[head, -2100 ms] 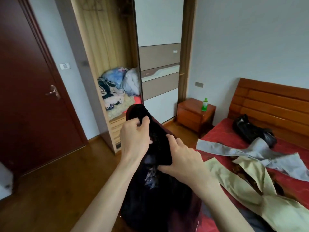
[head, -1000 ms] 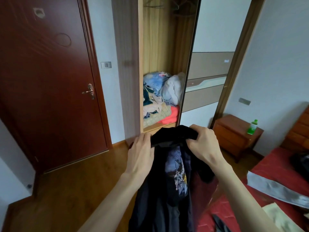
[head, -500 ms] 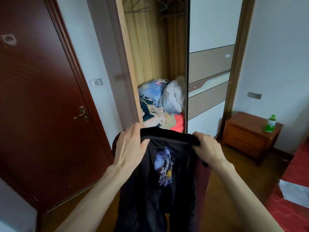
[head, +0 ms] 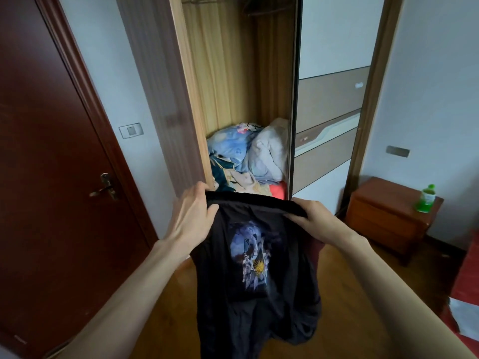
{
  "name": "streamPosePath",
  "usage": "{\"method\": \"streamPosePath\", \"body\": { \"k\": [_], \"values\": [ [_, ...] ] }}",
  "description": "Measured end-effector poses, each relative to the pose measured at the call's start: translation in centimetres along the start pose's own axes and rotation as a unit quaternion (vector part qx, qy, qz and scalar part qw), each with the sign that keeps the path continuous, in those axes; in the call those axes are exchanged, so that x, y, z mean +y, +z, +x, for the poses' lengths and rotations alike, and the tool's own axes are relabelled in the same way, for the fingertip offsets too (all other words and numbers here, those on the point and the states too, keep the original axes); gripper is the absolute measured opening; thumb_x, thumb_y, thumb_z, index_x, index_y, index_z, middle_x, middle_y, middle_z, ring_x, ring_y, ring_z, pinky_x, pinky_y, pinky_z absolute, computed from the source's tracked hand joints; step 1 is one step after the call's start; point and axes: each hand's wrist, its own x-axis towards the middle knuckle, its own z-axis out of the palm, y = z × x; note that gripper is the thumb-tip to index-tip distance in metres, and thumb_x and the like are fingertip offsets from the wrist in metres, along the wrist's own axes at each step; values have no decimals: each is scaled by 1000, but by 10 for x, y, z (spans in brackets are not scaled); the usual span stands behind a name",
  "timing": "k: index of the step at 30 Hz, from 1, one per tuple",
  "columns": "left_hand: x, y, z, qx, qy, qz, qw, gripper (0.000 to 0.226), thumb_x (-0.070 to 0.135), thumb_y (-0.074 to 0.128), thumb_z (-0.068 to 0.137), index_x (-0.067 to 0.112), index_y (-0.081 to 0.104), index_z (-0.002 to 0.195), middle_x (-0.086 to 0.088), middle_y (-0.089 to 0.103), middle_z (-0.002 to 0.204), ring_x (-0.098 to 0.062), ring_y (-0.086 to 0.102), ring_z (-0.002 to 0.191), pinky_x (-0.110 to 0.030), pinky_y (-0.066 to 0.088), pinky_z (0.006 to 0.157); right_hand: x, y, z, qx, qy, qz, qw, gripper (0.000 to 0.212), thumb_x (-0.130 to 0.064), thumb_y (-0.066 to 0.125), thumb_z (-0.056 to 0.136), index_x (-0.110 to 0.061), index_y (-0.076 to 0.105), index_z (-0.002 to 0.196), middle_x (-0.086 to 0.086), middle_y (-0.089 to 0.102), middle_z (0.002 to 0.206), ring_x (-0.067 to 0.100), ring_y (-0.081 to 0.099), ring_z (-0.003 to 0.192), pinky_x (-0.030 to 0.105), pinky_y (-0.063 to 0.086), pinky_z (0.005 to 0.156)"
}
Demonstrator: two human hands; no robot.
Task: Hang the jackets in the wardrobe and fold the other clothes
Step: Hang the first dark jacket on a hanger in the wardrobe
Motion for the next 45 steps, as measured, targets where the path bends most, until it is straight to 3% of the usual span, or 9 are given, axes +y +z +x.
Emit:
{"method": "streamPosePath", "body": {
  "k": [5, 9, 12, 14, 18, 20, 25, 31, 45],
  "values": [
    [-27, 47, 70, 29, -11, 59, 998, 27, 20, 65, 97, 0, 59, 113, -21, 58, 110, -45, 54, 105, -53, 44, 87, 7, -5, 59, 132, 6, -85, 988, 22, -30, 64, 98, -23, 45, 91, 11, 69, 83, 42, 64, 80, 39, 42, 62],
    [-28, 69, 130, 2, -67, -54, 996, 32, 25, 56, 103, 2, 54, 125, -26, 66, 101, -49, 62, 95, -47, 47, 76, 13, -9, 112, 195, 20, -126, 972, 20, -23, 61, 95, -18, 44, 104, 9, 68, 90, 42, 63, 79, 40, 46, 61],
    [-36, 85, 175, 11, -46, -167, 985, 18, 26, 59, 97, 9, 54, 99, -11, 60, 73, -39, 60, 72, -46, 48, 68, 24, -16, 147, 238, 37, -139, 960, 20, -24, 59, 95, -14, 45, 104, 8, 67, 89, 42, 63, 75, 37, 43, 58],
    [-38, 90, 204, 21, -29, -192, 981, 29, 38, 60, 86, 13, 47, 79, -5, 52, 61, -29, 51, 59, -47, 50, 64, 31, -21, 170, 262, 54, -164, 950, 21, -31, 56, 96, -14, 46, 103, 7, 67, 89, 42, 64, 74, 37, 43, 56],
    [-43, 109, 260, 17, 25, -165, 986, 55, 63, 53, 74, 9, 61, 85, -9, 69, 76, -34, 67, 81, -44, 56, 72, 52, -28, 210, 310, 107, -213, 920, 24, -31, 62, 94, -15, 49, 106, 10, 70, 87, 44, 65, 71, 34, 36, 56],
    [-45, 122, 281, 29, 75, -132, 988, 54, 75, 54, 75, 21, 52, 73, 1, 60, 63, -26, 66, 72, -37, 49, 63, 64, -30, 224, 323, 131, -222, 911, 25, -30, 64, 93, -15, 50, 109, 11, 71, 83, 44, 66, 71, 34, 34, 56],
    [-46, 151, 324, 19, 124, -107, 986, 61, 83, 49, 87, 24, 65, 82, -3, 67, 67, -28, 69, 76, -34, 40, 64, 103, -34, 258, 302, 152, -246, 908, 27, -34, 60, 97, -18, 46, 114, 10, 73, 88, 42, 68, 75, 34, 33, 57],
    [-34, 183, 378, 34, 93, -111, 989, 53, 70, 54, 94, 29, 31, 69, 3, 44, 50, -31, 63, 68, -36, 31, 59, 153, -39, 316, 251, 157, -192, 936, 21, -36, 52, 103, -22, 41, 114, 7, 73, 97, 39, 68, 85, 37, 38, 60],
    [-21, 224, 513, 113, -72, -82, 988, 72, 82, 37, 90, 17, 68, 85, -2, 68, 72, -30, 68, 81, -42, 52, 73, 252, -72, 479, 83, -30, 46, 995, 18, -42, 57, 100, -26, 49, 98, -6, 66, 85, 19, 67, 83, 47, 53, 77]
  ]
}}
